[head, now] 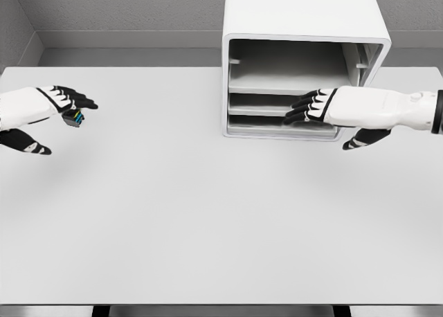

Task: Slide open multi-storey tabletop storage cabinets and put open load switch and slide close multi-storey tabletop storage cabinets

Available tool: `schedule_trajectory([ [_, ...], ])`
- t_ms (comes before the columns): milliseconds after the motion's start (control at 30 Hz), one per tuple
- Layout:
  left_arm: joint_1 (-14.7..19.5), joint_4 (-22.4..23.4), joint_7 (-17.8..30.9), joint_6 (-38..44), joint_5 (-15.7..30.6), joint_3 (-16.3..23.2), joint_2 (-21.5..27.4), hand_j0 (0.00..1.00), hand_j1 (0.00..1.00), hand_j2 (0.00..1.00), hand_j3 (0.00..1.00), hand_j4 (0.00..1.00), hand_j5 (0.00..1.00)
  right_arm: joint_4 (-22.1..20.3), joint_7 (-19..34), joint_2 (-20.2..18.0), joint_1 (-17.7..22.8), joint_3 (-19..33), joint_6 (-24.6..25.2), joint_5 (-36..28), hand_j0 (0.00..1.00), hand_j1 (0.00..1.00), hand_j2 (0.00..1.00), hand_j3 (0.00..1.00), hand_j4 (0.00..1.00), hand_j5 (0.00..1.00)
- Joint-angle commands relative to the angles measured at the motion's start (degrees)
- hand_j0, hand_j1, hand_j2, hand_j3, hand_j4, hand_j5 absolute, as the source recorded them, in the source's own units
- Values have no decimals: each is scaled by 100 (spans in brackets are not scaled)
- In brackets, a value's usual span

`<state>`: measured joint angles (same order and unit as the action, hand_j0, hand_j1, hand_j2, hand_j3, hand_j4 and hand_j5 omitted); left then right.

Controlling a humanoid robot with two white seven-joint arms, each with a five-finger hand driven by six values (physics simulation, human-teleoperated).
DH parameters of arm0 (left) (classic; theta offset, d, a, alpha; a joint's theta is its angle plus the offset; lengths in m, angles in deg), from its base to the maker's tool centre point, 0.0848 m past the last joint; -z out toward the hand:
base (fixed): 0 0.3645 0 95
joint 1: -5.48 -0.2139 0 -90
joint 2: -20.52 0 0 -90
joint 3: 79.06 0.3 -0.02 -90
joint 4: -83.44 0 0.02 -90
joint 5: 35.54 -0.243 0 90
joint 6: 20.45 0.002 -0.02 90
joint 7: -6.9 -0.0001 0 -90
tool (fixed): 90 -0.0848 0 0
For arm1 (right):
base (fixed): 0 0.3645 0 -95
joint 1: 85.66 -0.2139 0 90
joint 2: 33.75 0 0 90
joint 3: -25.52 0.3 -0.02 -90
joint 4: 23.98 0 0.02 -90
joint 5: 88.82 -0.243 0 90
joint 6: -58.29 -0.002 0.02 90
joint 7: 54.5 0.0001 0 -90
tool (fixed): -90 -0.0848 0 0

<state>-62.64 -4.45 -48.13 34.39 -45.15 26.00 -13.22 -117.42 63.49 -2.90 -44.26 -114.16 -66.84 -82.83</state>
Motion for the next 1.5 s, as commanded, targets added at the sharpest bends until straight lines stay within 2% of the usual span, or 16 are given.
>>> schedule_trajectory([
  [0,0,9,3,15,20,67,-45,100,100,100,100,100,100,-7,-5,-8,-9,2,13,-27,100,100,100,100,100,100],
  [33,9,35,3,15,11,67,-97,100,100,100,100,100,100,1,-13,-26,-9,2,13,-36,100,100,100,100,100,100],
  [100,211,395,3,15,20,128,-247,100,100,100,100,100,100,1,-84,-17,-9,-7,13,-45,100,100,100,100,100,100],
  [167,878,1010,3,15,-6,840,-282,100,100,100,100,100,100,1,-84,-8,-9,2,13,-45,100,100,100,100,100,100],
  [200,1037,1265,3,15,-41,963,-457,100,100,100,100,100,100,1,-84,-17,-9,11,13,-45,100,100,100,100,100,100],
  [300,1143,1608,3,15,-182,981,-756,100,100,100,100,100,100,-34,-57,115,9,-24,13,-36,100,100,100,100,100,100],
  [367,1353,1933,3,15,-542,981,-967,100,100,100,100,100,100,-34,31,124,-9,-24,13,-19,100,100,100,100,100,100],
  [433,1494,2153,3,15,-771,981,-1117,100,100,100,100,100,100,-51,338,106,-167,-33,13,-10,100,100,100,100,100,100],
  [533,1828,2786,3,15,-859,1236,-1328,100,100,100,100,100,100,-51,540,185,-308,-68,13,25,100,100,100,100,100,100],
  [600,1898,2892,3,15,-894,1244,-1337,100,100,100,100,100,100,-43,698,299,-316,-103,13,34,100,100,100,100,100,100],
  [767,2294,3437,3,15,-894,1613,-1328,100,100,100,100,100,100,-34,701,458,-439,-183,13,17,100,100,100,100,100,100],
  [967,2408,3525,3,15,-973,1701,-1345,100,100,100,100,100,100,19,701,668,-519,-191,13,-45,100,100,100,100,100,100],
  [1033,2417,3674,3,15,-1052,1693,-1460,100,100,100,100,100,100,115,701,783,-562,-191,314,-54,100,100,100,100,100,100],
  [1167,2496,3973,3,15,-1245,1702,-1626,100,100,100,100,100,100,529,701,967,-642,-191,525,-80,100,100,100,100,100,100],
  [1367,2540,3964,3,15,-1544,1675,-1644,100,100,100,100,100,100,661,701,1047,-642,-200,1078,-282,100,100,100,100,100,100],
  [1467,2558,3982,3,15,-1553,1675,-1644,100,100,100,100,100,100,915,701,1055,-642,-271,1078,-467,100,100,100,100,100,100],
])
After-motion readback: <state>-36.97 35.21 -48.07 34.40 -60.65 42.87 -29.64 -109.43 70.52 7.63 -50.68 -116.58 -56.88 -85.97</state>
